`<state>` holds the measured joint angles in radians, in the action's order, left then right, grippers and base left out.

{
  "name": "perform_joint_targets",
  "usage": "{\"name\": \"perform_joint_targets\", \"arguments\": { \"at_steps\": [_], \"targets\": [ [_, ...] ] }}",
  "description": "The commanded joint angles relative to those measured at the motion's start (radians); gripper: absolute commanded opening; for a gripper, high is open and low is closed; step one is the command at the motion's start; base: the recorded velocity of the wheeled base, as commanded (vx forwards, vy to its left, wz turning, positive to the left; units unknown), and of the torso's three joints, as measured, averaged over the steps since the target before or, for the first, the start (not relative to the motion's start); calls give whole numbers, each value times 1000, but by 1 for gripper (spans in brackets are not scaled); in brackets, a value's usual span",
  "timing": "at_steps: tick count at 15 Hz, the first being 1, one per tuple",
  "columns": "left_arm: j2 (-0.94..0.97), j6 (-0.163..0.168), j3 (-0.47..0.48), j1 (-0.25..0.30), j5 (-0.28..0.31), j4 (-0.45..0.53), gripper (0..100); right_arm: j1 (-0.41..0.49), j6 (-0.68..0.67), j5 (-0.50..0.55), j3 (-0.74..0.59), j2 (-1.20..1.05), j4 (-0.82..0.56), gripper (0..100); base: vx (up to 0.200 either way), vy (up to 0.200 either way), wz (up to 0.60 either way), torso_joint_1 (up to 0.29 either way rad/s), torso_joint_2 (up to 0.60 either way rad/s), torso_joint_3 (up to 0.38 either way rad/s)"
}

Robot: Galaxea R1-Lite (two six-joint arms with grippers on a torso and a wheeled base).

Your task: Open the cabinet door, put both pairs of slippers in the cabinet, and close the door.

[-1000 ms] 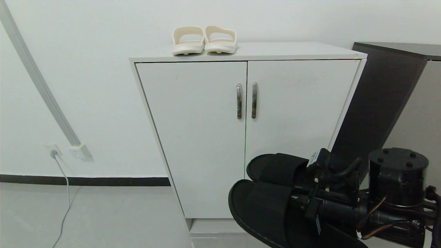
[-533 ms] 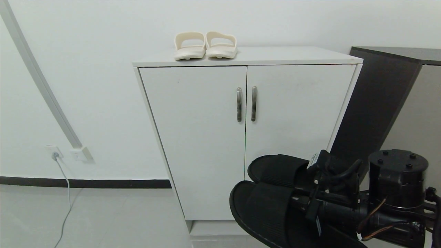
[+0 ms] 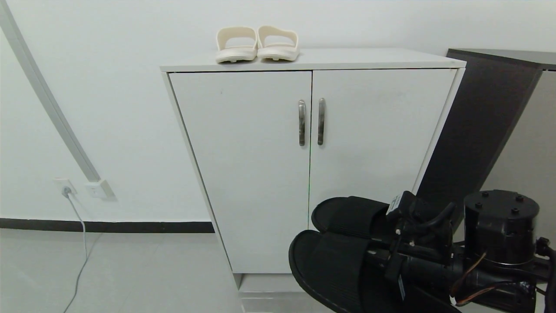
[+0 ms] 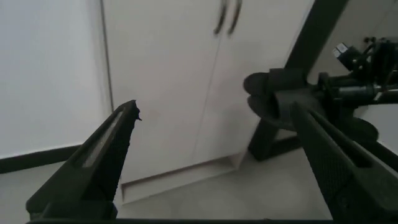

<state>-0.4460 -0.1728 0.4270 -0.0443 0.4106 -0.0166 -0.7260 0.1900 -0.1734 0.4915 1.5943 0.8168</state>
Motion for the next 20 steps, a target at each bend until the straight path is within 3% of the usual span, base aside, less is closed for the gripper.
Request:
{"name": "perform_joint_targets", "arguments": {
  "at_steps": [1, 4, 6, 9, 11, 13, 15, 20],
  "targets": [
    [-172, -2, 44, -5, 59, -57, 100, 0, 0, 0, -1, 0, 1, 0, 0, 0, 0, 0, 0, 0],
    [-243, -11, 67, -17, 218, -95, 100, -1, 0, 2, -1, 0, 1, 0, 0, 0, 0, 0, 0, 0],
    [-327, -10, 119, -23, 266, -97, 100, -1, 2, 0, -2, 0, 1, 0, 0, 0, 0, 0, 0, 0],
    [-402, -10, 165, -77, 272, -118, 100, -1, 2, 0, -4, 1, 1, 0, 0, 0, 0, 0, 0, 0],
    [-536, -11, 191, -109, 272, -241, 100, -1, 2, 2, -4, 0, 1, 0, 0, 0, 0, 0, 0, 0],
    [-639, -11, 226, -120, 270, -321, 100, -1, 0, 2, -5, 0, 1, 0, 0, 0, 0, 0, 0, 0],
    [-705, -11, 271, -167, 269, -379, 100, -1, 0, 0, -5, -2, 1, 0, 0, 0, 0, 0, 0, 0],
    [-853, -10, 457, -290, 261, -387, 100, -1, 0, 2, -8, -8, 1, 0, 0, 0, 0, 0, 0, 0]
  ]
}}
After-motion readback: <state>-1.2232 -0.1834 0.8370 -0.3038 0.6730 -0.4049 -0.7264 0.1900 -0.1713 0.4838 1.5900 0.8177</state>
